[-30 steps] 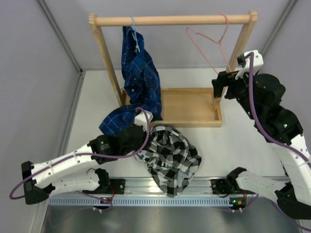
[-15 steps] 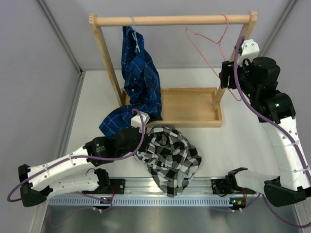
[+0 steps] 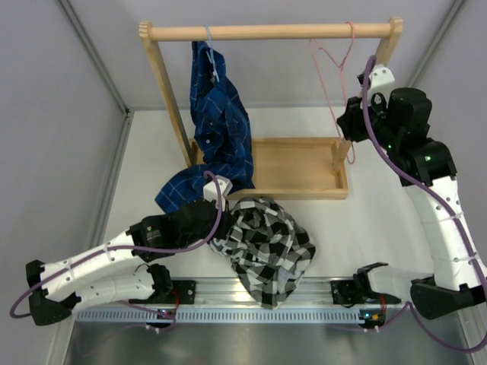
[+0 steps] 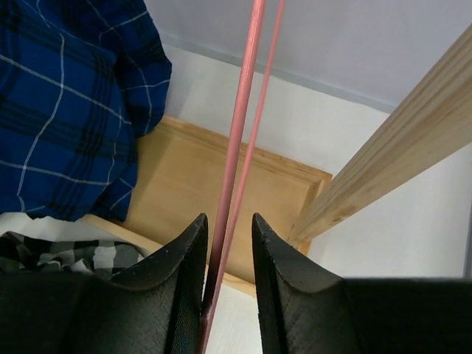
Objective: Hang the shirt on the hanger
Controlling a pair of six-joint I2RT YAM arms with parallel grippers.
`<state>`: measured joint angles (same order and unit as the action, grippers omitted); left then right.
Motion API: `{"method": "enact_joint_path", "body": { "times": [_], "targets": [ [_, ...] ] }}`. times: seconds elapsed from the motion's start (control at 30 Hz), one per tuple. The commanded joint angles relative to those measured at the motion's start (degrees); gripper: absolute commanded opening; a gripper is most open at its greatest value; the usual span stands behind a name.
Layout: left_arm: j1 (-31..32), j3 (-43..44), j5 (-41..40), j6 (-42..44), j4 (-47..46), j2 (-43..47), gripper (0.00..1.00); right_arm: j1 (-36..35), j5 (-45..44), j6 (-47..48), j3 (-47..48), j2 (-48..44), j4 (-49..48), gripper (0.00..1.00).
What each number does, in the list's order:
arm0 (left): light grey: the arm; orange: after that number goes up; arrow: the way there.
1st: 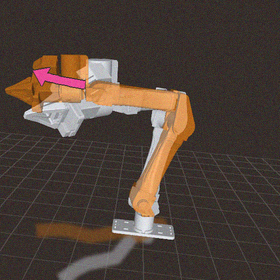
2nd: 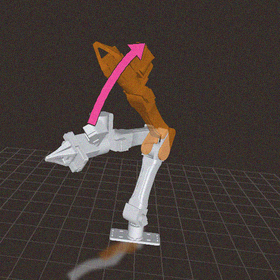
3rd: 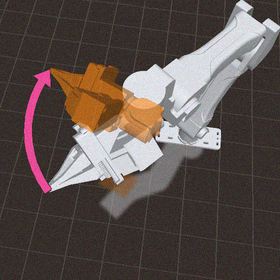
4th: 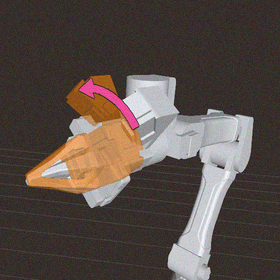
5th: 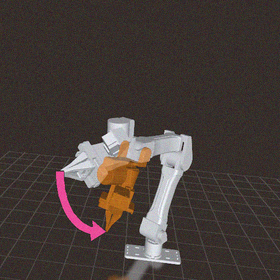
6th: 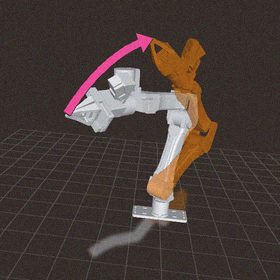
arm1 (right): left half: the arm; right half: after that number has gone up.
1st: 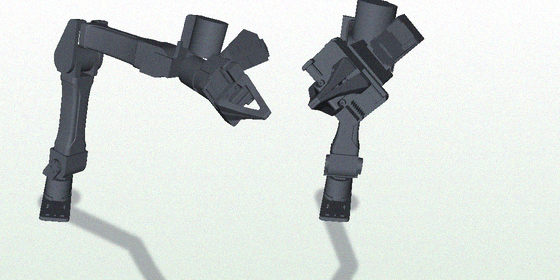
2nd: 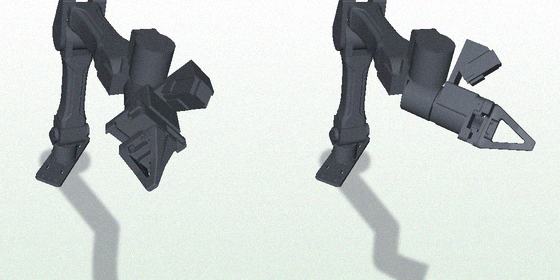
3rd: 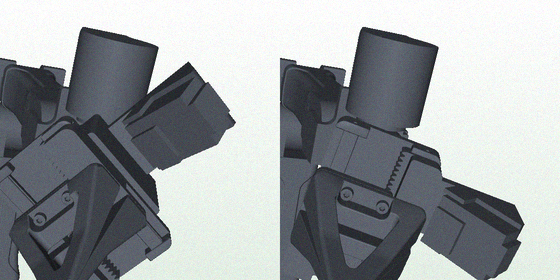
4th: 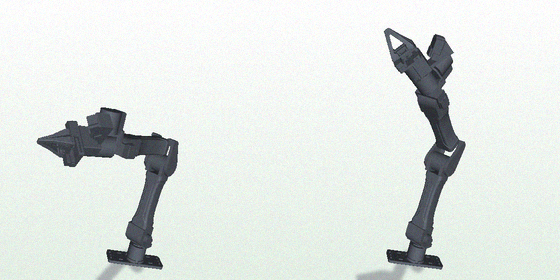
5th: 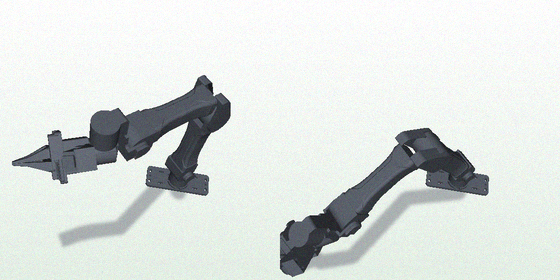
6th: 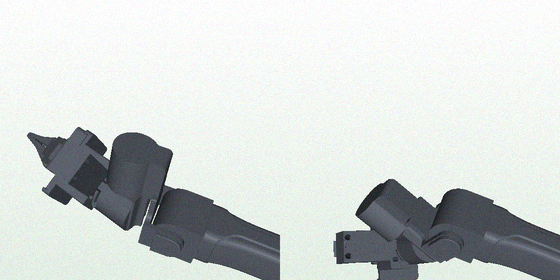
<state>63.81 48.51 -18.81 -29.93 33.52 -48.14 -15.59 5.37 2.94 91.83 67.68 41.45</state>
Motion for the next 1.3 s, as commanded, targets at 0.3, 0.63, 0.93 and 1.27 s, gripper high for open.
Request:
{"method": "enact_joint_path", "body": {
  "times": [0.3, 0.63, 0.93, 1.27],
  "targets": [
    [0.0, -0.4, -0.2, -0.3, -1.0, 0.5, 0.00, 0.8, -1.7, -2.5, -2.9, -0.7, -2.2, 0.10],
    [0.0, 0.2, 0.0, -0.2, -1.4, -0.5, 0.00, 0.8, -4.0, -2.5, -1.1, -2.5, -3.0, 0.00],
    [0.0, 0.5, -0.3, -0.7, -2.3, 0.6, 0.00, 0.8, -2.6, -2.5, -0.4, -4.6, -6.6, 0.00],
    [0.0, -0.8, -2.3, -2.2, -3.5, 3.0, 0.00, 0.8, 2.8, -5.2, 0.9, -6.0, -6.9, 0.00]
  ]
}}
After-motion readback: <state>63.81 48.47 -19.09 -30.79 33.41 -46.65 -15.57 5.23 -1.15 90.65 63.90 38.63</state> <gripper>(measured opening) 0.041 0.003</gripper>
